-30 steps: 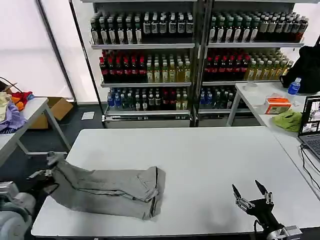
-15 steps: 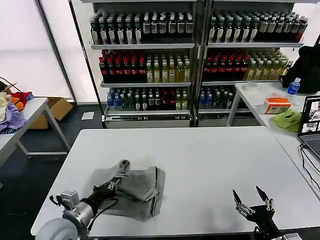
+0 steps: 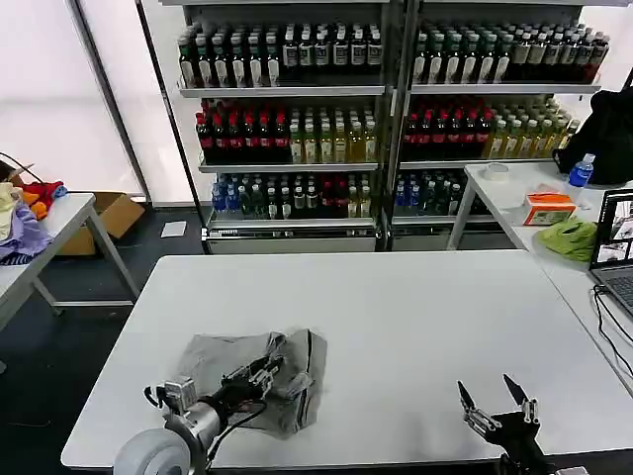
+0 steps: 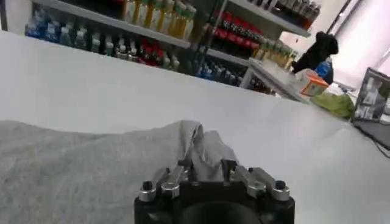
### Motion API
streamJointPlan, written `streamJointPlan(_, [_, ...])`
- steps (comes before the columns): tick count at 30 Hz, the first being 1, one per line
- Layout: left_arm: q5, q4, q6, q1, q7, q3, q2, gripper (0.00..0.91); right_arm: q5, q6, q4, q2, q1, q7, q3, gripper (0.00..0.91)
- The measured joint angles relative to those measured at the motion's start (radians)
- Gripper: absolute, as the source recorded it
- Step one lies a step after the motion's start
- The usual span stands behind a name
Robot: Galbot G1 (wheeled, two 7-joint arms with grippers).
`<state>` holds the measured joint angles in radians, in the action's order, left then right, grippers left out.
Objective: Fold and organize the clothes.
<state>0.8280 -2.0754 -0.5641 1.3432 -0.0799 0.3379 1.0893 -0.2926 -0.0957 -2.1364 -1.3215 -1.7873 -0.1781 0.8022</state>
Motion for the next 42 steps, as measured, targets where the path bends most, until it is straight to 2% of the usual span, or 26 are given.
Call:
streamJointPlan(5, [0.083,-0.044,-0.004,0.005,-0.001,0.043,-0.004,0.907,0.010,-0.001,0.005,-0.008,0.009,0.001,-0.015,0.907])
streamJointPlan(12, [0.168,-0.041,-0.007,0.024,0.024,0.206,-0.045,0.907,0.015,0.002,0.005,-0.006,0.005,0.001,-0.031,0.907])
streamJointPlan(20, [0.066,0.061,-0.009,0.067,0.045,0.347,-0.082,0.907,0.028,0.002,0.008,-0.015,0.009,0.000,-0.047,0.907])
streamJointPlan(33, [-0.100,0.125,-0.011,0.092,0.050,0.346,-0.024,0.907,0.026,0.008,-0.012,-0.011,-0.007,0.000,-0.032,0.907])
streamJointPlan(35, [-0.119,0.134,-0.011,0.091,0.049,0.334,-0.009,0.685,0.027,0.008,-0.017,-0.012,-0.008,0.000,-0.032,0.907])
streamJointPlan(36, [-0.126,0.138,-0.011,0.091,0.049,0.329,-0.002,0.383,0.027,0.008,-0.018,-0.012,-0.009,-0.001,-0.032,0.907])
streamJointPlan(37, [-0.132,0.142,-0.011,0.091,0.050,0.323,0.005,0.232,0.027,0.008,-0.019,-0.012,-0.009,-0.001,-0.032,0.907])
streamJointPlan(39, [-0.141,0.145,-0.011,0.092,0.050,0.314,0.016,0.020,0.027,0.008,-0.020,-0.013,-0.008,-0.001,-0.032,0.907])
streamJointPlan(42, [-0.152,0.145,-0.009,0.093,0.050,0.303,0.032,0.020,0.027,0.007,-0.021,-0.013,-0.006,-0.001,-0.032,0.907])
